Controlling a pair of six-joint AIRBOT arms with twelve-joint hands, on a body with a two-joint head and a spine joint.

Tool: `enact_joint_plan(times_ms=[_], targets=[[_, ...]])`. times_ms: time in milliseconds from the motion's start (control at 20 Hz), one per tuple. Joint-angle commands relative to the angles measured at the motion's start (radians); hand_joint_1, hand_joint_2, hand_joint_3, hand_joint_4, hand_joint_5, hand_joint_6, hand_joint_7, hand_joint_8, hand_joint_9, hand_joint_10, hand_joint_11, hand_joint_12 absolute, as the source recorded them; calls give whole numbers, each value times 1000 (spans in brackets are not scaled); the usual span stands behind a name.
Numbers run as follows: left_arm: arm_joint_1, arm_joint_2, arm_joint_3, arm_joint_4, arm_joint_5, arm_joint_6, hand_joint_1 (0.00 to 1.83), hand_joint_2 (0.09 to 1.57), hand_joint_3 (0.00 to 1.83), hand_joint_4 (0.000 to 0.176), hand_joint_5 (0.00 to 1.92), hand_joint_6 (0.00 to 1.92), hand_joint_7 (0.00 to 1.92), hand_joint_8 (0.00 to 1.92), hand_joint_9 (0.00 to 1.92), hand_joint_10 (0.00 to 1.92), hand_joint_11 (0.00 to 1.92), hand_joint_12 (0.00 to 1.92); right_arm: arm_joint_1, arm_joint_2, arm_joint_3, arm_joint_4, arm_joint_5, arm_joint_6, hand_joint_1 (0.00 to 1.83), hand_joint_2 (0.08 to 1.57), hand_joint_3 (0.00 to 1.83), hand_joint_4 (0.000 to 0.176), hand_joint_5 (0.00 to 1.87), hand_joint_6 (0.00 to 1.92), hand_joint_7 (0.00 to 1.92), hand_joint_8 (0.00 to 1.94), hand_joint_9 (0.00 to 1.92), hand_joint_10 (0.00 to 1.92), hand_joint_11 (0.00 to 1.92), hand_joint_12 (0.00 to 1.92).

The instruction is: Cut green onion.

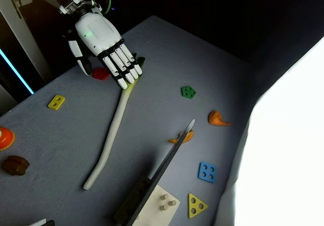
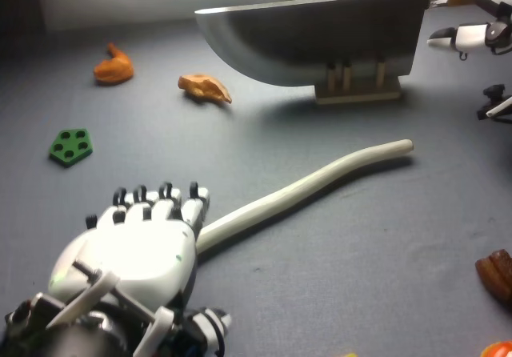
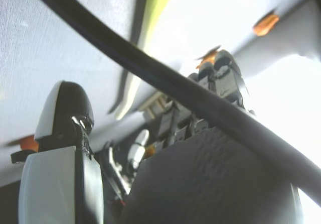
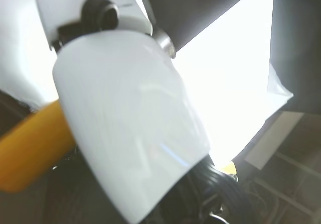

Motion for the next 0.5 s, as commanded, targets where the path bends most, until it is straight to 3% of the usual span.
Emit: enact_joint_plan(times_ms=[0,150,200,250,450], targets=[[2,-7,-4,93,46,-7,848,1152,0,48,19,8,27,10,0,0,6,3,4,9,9,31,121,4,1113,984,3,10,0,0,0,0,0,0,0,0],[18,-13,-10,111,46,-14,769,1165,6,49,1,0,26,5,0,0,17,12,3,6,9,33,124,4,1144,986,3,8,0,0,0,0,0,0,0,0],[24,-14,-10,115,46,-21,787,1160,3,44,1,0,25,4,0,0,11,11,0,5,9,33,124,4,1078,1000,10,8,0,0,0,0,0,0,0,0],[29,-17,-10,119,47,-26,686,1189,15,46,0,0,0,0,0,0,11,9,-1,5,9,33,124,4,1046,1017,17,0,0,0,0,0,0,0,0,0],[37,-35,-7,124,64,-28,763,1182,9,46,0,0,0,0,0,0,0,0,-6,5,9,33,123,4,1116,966,0,0,0,0,0,0,0,0,0,0]])
